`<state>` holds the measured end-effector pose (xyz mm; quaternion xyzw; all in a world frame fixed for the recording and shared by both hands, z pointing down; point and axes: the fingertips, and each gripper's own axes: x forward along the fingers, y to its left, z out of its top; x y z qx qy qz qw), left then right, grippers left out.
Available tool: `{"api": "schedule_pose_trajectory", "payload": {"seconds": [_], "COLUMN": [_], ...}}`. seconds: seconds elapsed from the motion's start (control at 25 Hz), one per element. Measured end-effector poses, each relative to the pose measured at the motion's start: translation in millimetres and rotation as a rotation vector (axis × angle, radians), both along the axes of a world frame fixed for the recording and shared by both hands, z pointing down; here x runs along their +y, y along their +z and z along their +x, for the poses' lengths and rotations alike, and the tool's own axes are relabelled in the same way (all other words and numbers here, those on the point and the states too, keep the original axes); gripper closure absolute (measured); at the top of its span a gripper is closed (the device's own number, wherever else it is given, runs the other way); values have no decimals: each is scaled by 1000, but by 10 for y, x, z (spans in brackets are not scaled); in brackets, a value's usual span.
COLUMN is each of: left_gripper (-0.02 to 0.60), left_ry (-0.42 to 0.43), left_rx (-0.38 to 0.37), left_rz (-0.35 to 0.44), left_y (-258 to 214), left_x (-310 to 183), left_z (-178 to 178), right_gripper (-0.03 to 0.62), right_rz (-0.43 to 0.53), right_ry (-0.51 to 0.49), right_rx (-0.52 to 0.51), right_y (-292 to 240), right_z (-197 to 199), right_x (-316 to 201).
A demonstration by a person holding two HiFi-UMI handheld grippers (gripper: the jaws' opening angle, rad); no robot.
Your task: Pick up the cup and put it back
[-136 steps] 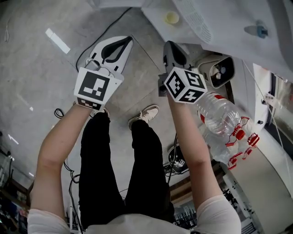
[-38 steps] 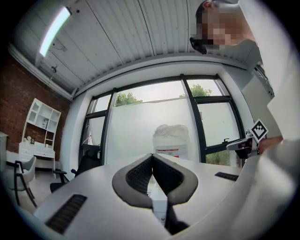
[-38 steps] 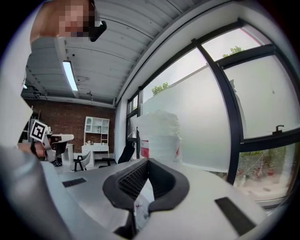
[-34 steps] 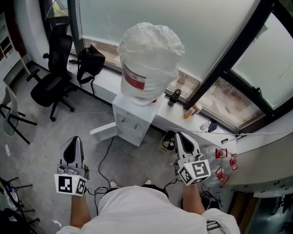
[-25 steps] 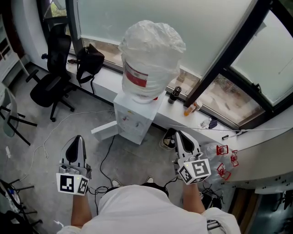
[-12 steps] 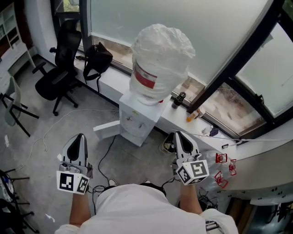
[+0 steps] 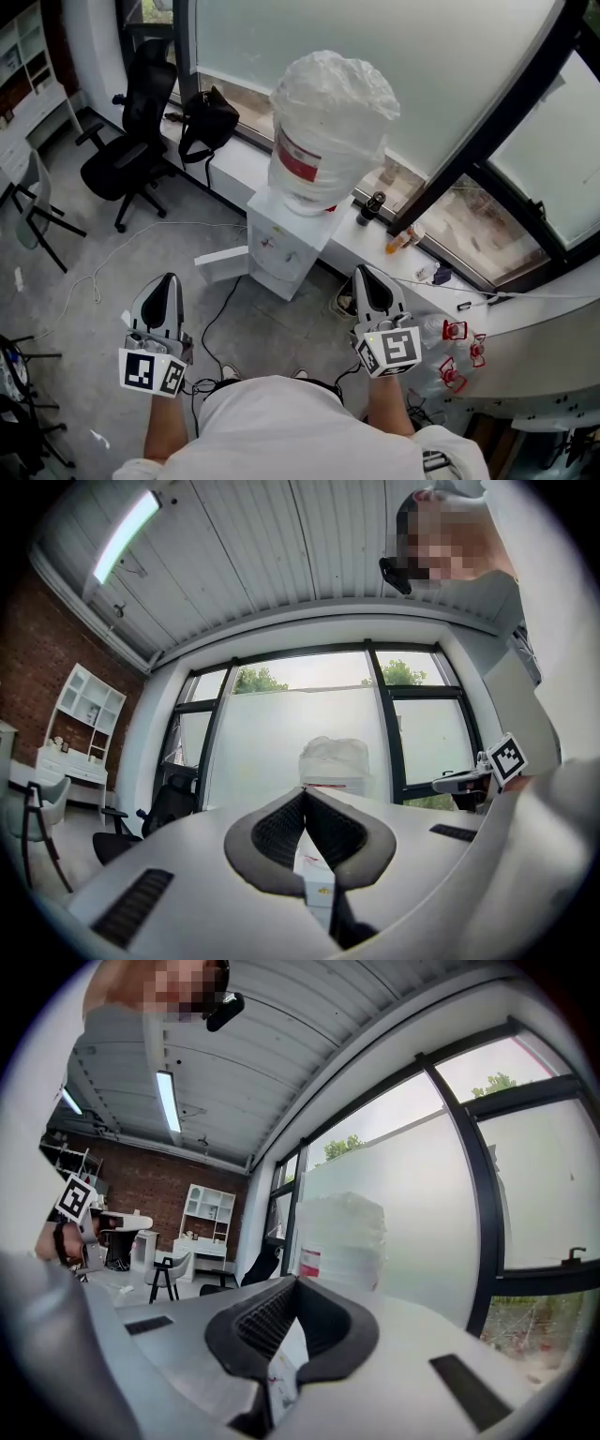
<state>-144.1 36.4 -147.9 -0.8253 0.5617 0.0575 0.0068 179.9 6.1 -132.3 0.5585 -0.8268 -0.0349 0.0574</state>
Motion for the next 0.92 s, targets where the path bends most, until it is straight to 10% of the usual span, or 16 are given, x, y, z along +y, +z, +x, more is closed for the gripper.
{"api": "schedule_pose_trajectory", "payload": {"seconds": [0.92], "left_gripper": [558], "left_ry": [60], "left_rx": [-21], "left_rz": [-20], "left_y": [-14], "left_x": [-185], "left_z": [230], "right_gripper": [574], "right_rz": [-15], "right_ry": [13], "right_rx": [-27], "right_y": [39], "right_z": [84], "right_x": [-25]}}
